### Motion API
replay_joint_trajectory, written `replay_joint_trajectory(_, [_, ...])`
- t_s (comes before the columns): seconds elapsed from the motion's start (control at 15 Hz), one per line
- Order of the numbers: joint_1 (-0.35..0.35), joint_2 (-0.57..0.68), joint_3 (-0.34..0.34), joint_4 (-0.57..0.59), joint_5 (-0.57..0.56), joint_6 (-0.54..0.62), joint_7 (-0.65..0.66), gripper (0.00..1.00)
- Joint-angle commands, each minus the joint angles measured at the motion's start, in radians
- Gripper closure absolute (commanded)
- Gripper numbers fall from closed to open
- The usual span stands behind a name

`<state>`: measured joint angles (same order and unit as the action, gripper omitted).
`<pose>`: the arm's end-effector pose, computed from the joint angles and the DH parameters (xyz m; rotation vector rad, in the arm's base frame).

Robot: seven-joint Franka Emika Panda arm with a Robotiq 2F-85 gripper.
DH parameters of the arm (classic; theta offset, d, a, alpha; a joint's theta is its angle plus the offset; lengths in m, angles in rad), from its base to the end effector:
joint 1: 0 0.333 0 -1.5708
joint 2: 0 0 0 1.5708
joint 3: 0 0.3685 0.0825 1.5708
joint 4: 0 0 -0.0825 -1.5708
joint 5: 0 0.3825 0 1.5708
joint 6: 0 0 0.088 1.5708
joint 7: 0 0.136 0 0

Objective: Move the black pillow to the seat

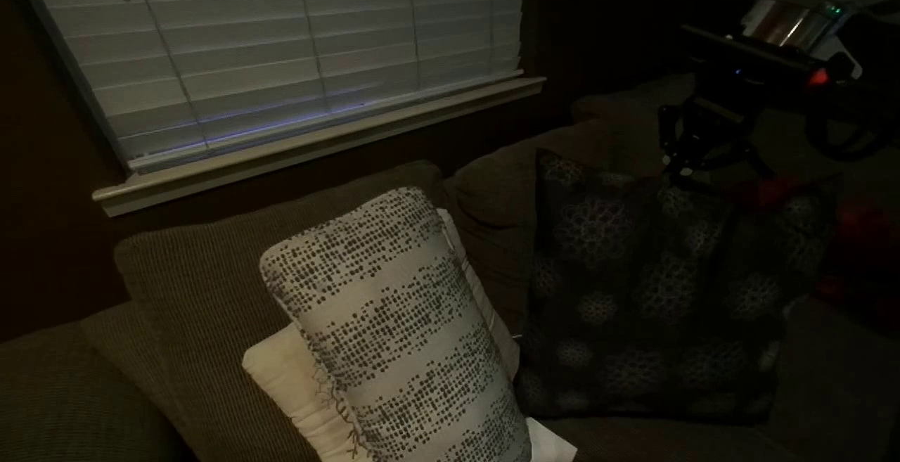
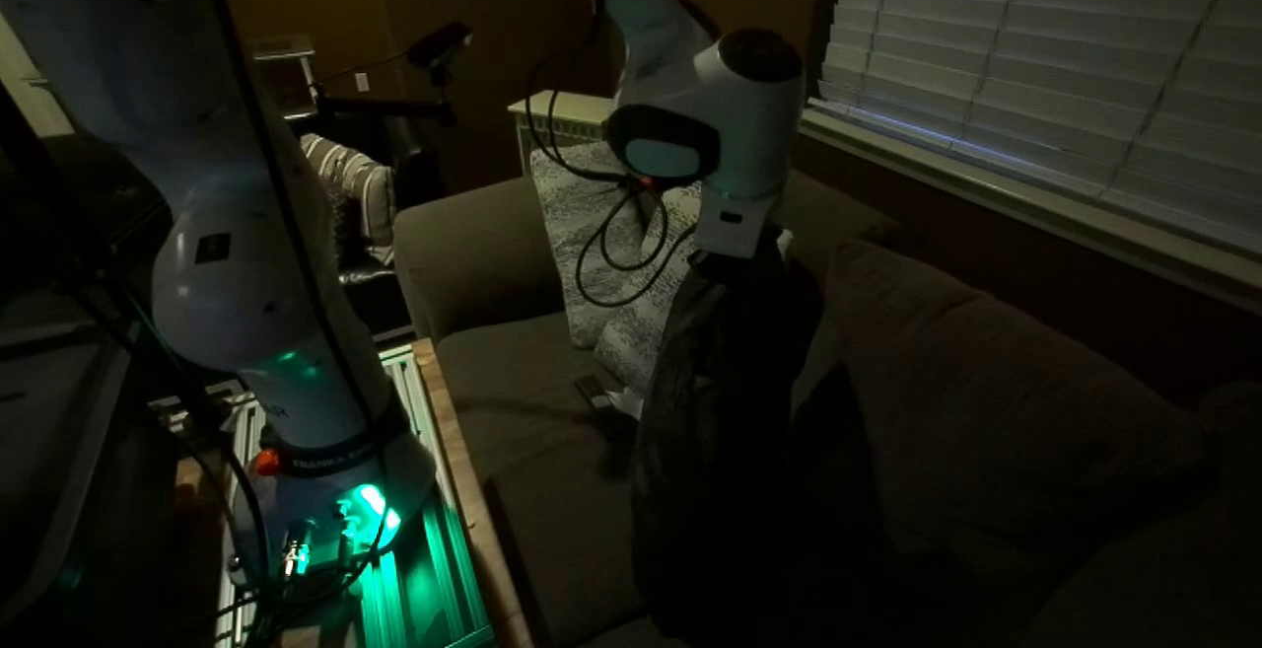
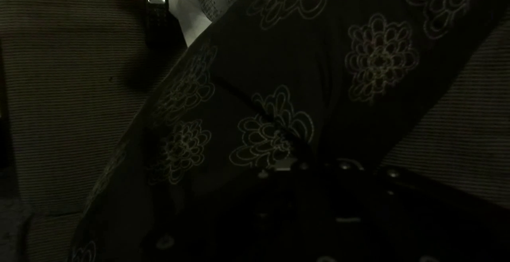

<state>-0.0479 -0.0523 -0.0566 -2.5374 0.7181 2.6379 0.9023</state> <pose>0.4640 -0.0562 0.3299 -1.8823 1.9716 0.0277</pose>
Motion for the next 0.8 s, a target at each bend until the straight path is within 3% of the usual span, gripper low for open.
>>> replay_joint_trajectory(0.0, [0.007,-0.107,0.013,-0.073,0.100,0.049,0.041,0.99])
replay_joint_trajectory(0.4, [-0.011,-0.136,-0.008,-0.121,0.225,0.038,0.018,0.99])
replay_joint_trajectory(0.73, [-0.061,-0.126,-0.049,-0.130,0.234,0.016,0.034,0.99])
